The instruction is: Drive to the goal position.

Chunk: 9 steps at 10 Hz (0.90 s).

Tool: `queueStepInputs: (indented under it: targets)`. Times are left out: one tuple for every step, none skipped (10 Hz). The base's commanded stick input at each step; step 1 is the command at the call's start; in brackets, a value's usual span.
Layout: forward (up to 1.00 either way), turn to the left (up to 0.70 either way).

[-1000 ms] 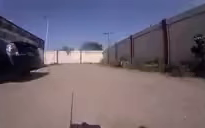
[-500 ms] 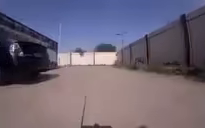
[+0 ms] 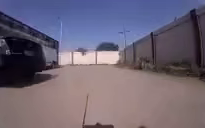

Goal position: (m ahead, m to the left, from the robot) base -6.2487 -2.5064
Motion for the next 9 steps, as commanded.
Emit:
queueStepInputs:
  targets:
    - [1.0, 0.0]
    - [1.0, 0.16]
    - [1.0, 0.01]
    - [1.0, 0.0]
    - [1.0, 0.0]
    - [1.0, 0.0]
    - [1.0, 0.0]
    - [1.0, 0.0]
    - [1.0, 0.0]
